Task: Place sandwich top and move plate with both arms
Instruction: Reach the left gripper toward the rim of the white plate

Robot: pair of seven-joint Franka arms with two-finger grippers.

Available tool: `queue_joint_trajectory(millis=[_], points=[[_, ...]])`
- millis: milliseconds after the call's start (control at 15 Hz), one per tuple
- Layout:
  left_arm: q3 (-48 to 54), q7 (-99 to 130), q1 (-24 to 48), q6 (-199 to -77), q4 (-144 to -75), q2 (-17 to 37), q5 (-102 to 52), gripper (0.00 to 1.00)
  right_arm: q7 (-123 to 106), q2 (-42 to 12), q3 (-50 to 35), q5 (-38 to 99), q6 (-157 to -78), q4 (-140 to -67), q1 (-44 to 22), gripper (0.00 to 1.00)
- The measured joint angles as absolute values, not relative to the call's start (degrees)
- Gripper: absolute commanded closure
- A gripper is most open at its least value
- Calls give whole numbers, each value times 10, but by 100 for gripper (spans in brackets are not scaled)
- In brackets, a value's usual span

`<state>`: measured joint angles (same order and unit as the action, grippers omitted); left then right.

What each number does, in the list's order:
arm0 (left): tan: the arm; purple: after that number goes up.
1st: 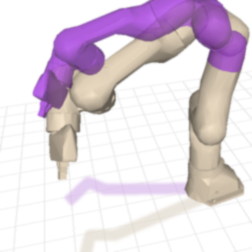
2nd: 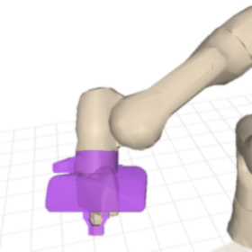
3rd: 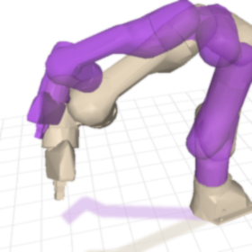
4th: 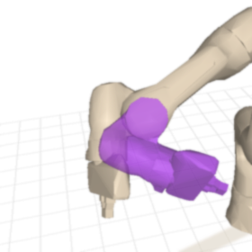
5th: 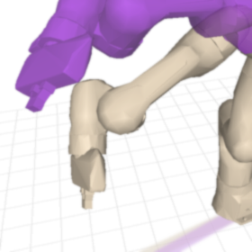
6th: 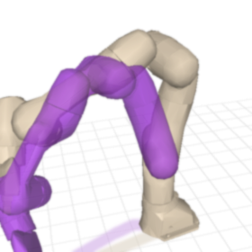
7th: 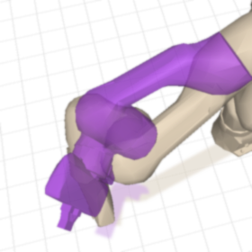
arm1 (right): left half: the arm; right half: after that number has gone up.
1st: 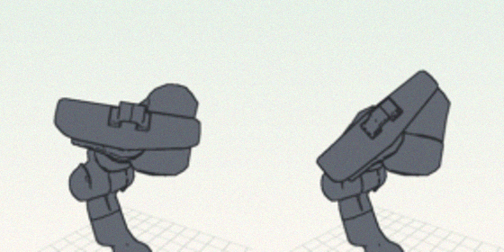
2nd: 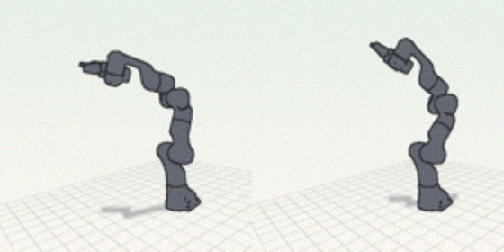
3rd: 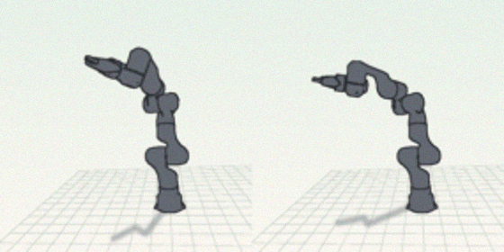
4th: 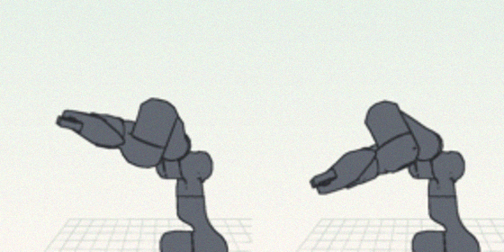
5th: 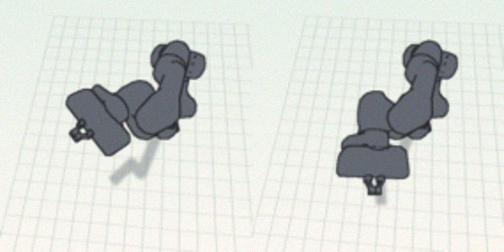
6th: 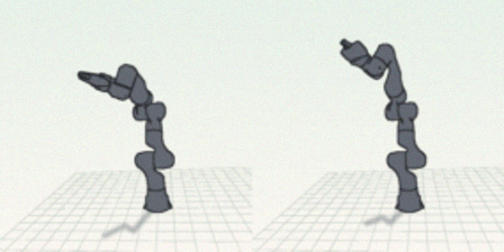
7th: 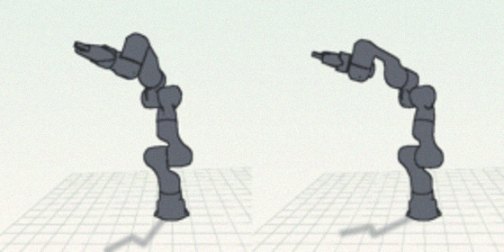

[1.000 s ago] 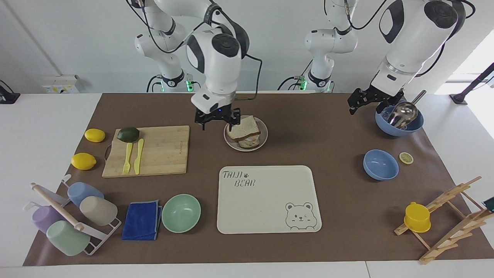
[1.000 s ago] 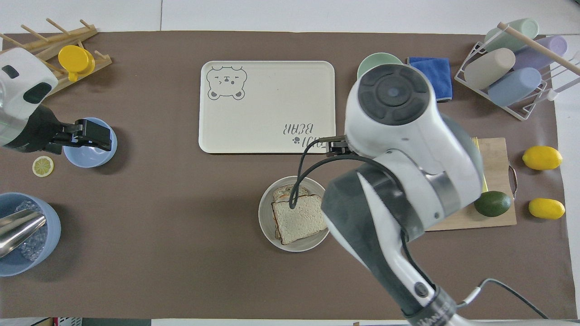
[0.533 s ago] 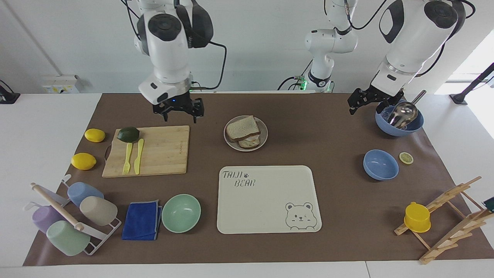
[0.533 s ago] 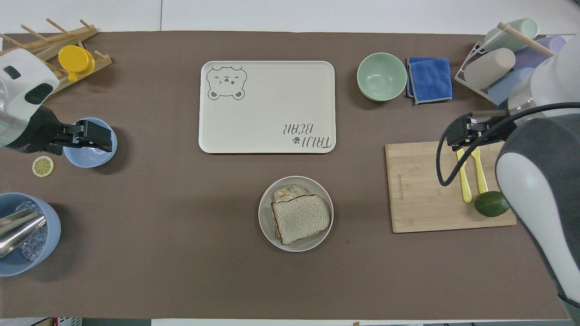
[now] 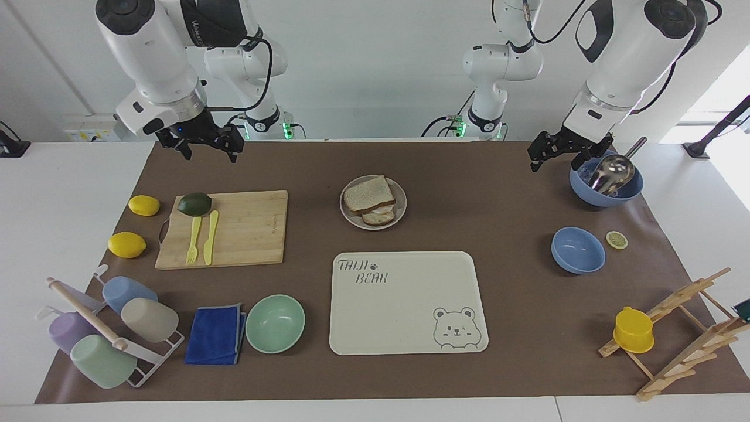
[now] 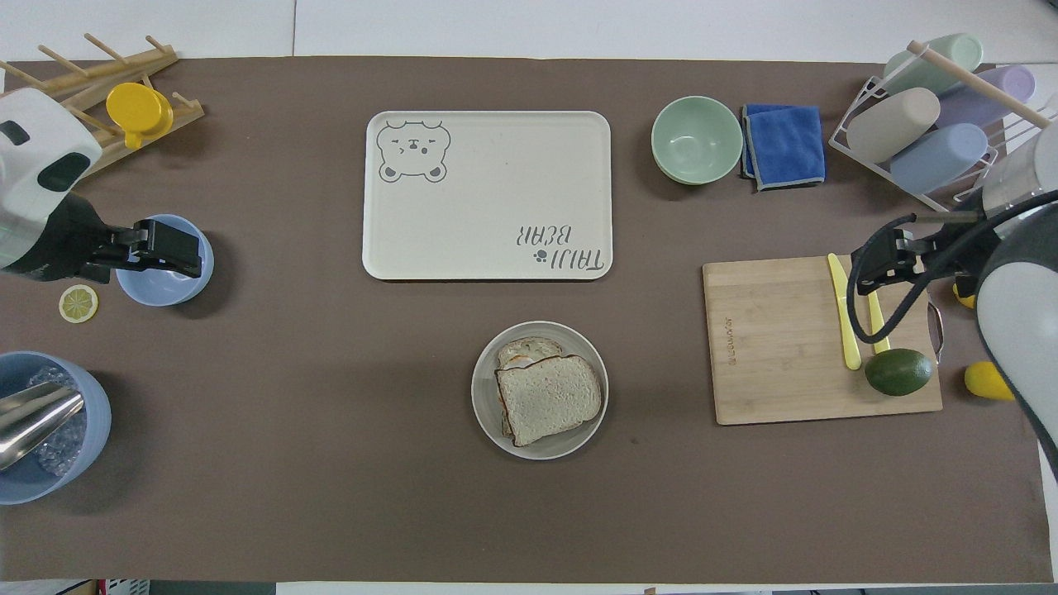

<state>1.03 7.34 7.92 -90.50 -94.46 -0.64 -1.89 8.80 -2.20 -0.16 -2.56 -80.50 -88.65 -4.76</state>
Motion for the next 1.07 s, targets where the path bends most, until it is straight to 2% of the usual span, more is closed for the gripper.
queue_joint_trajectory(millis=[267,600,1067], points=[[13,73,80,-907,-961,-12,-21,0,87,-19,-2,-24,-805,-890,-37,0],[19,75,89,-944,-1040,-43,-80,0,51,-14,5,-24,-805,-892,-34,0],[22,149,196,-1045,-1156,-54,-88,0,47,-12,9,-24,-805,-895,-25,0]])
